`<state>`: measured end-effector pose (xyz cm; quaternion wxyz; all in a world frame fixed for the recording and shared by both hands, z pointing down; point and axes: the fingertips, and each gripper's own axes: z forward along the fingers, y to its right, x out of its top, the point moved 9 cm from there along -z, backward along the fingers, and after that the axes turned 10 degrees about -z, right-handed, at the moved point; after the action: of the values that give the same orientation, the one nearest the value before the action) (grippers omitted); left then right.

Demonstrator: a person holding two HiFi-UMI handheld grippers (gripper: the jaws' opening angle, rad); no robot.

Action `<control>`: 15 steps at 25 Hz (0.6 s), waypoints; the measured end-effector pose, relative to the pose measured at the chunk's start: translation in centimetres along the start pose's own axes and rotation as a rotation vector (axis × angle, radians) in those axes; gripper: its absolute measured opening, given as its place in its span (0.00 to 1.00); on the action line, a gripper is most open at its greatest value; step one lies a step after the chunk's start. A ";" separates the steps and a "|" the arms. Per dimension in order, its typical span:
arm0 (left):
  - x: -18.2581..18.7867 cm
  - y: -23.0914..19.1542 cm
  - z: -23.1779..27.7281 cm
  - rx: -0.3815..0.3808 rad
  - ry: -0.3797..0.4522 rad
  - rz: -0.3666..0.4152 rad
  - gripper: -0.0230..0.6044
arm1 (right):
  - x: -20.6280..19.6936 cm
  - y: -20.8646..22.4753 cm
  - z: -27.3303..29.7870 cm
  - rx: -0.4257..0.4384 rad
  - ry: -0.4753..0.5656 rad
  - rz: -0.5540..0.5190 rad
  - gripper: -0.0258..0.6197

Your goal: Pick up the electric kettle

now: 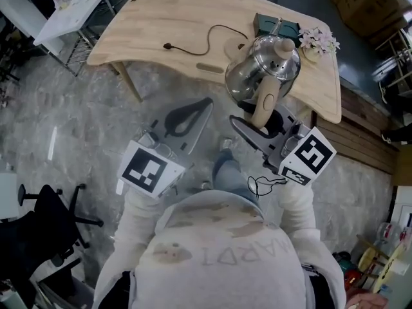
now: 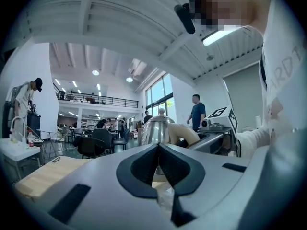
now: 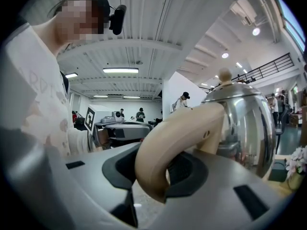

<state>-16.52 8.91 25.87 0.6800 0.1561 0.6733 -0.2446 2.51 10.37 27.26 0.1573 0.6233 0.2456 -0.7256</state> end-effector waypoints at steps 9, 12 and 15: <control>0.3 4.9 -0.7 -0.052 0.019 0.044 0.06 | 1.7 -5.3 -5.0 -0.028 0.031 -0.012 0.24; 0.9 5.0 -0.7 -0.058 0.023 0.029 0.06 | 2.3 -5.6 -5.1 -0.034 0.039 -0.011 0.24; 1.5 4.9 -0.7 -0.064 0.034 0.028 0.06 | 2.9 -5.8 -5.0 -0.037 0.058 -0.007 0.24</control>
<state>-14.51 13.19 23.76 0.6764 0.1478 0.6901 -0.2106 3.06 18.20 24.84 0.1593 0.6401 0.2657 -0.7031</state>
